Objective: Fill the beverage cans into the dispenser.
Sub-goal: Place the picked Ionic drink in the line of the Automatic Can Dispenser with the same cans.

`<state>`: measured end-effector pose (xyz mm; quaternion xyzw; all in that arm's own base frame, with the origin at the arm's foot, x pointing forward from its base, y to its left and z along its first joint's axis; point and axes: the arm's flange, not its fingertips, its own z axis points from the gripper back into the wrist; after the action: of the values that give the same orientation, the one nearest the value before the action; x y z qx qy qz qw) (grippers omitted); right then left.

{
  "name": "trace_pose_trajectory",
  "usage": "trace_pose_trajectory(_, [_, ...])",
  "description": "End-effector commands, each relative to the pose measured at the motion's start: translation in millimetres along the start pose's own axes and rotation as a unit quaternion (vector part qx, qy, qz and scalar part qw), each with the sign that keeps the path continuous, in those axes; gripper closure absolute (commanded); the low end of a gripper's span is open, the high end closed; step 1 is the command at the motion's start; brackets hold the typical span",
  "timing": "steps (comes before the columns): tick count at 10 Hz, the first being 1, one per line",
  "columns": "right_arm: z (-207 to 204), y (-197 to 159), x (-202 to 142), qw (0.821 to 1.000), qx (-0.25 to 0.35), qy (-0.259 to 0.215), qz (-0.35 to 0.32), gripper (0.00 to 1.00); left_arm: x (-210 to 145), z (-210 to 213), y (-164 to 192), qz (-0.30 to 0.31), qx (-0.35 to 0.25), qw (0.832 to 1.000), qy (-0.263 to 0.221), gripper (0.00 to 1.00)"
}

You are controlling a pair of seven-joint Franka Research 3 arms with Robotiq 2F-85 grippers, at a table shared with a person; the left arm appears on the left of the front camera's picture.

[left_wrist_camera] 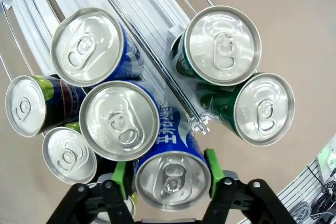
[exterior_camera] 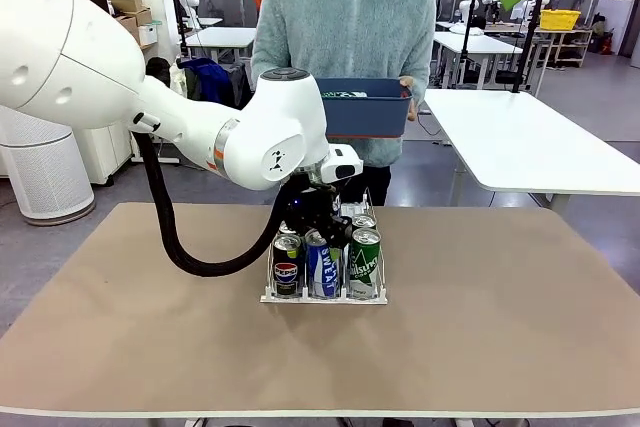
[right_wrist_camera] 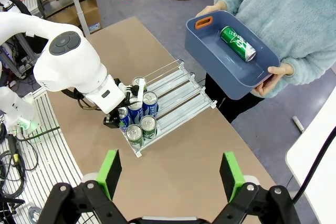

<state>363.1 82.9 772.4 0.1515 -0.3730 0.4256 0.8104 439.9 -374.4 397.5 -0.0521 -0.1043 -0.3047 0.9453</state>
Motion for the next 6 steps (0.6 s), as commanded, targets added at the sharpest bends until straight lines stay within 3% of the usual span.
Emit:
trace_pose_trajectory(1, [0,1,-1,1.0,0.001,0.0,-0.001,0.0,-3,9,-5,0.006,0.002,1.0,-0.011,0.03])
trace_pose_trajectory(2, [0,1,-1,1.0,0.001,0.0,-0.001,0.0,-5,15,-7,0.009,0.01,1.0,-0.015,0.19])
trace_pose_trajectory(3, [0,1,-1,1.0,0.001,0.0,-0.001,0.0,-8,19,-9,0.009,0.015,1.0,-0.015,0.0])
trace_pose_trajectory(6, [0,1,-1,1.0,0.001,0.0,-0.001,0.0,1,15,-4,0.0,0.003,1.0,-0.012,0.03])
